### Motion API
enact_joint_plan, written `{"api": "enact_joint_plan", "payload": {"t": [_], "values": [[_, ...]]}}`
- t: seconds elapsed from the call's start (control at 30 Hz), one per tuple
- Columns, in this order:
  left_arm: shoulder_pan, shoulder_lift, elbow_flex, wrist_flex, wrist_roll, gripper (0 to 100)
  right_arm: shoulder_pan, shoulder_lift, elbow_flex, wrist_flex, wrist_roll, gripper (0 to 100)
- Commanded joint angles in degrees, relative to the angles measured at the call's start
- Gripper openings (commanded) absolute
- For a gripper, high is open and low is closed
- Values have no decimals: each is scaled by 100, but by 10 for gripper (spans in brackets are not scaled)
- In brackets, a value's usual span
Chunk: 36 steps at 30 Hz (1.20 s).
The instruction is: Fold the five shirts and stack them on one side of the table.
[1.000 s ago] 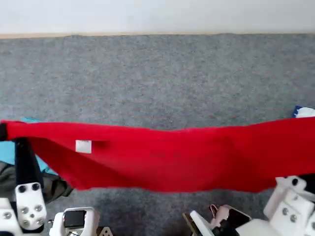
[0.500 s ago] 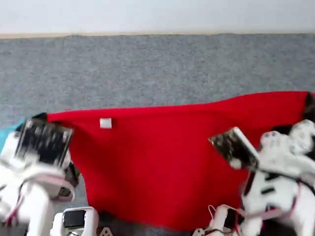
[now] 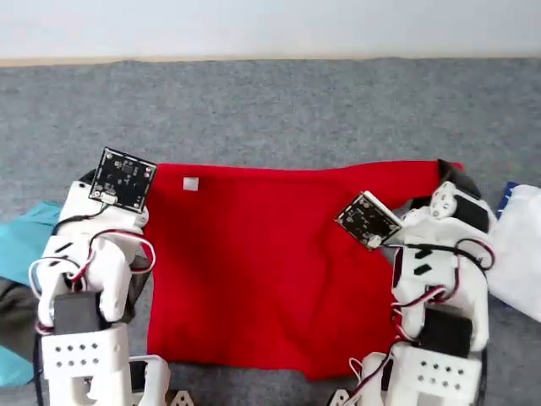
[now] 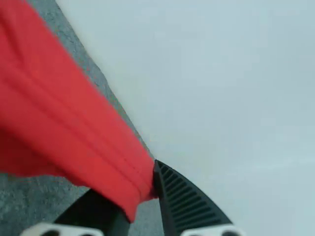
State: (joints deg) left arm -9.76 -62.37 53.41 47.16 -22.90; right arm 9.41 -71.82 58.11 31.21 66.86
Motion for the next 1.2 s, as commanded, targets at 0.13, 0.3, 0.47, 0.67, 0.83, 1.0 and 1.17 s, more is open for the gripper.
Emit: {"api": "enact_joint_plan", "payload": {"t": [0.13,0.3,0.47,0.67,0.83,1.0,1.17], "values": [[-9,1459,-1516,-369,-26,5,-207,1543,-1011,-655,-123,10],[-9,3156,-2853,-369,-26,5,-330,3284,-2444,-593,-422,10],[185,4695,-3943,-387,-26,5,-400,4980,-3745,-602,-422,10],[255,6277,-5244,-396,-26,5,-567,6624,-5503,-646,-615,10],[220,7429,-6343,-369,-26,5,-716,7952,-7095,-646,-598,10],[220,8237,-7187,-360,-26,5,-778,9130,-8686,-611,-589,10],[211,8703,-7644,-360,-26,5,-971,10044,-10084,-629,-79,10]]}}
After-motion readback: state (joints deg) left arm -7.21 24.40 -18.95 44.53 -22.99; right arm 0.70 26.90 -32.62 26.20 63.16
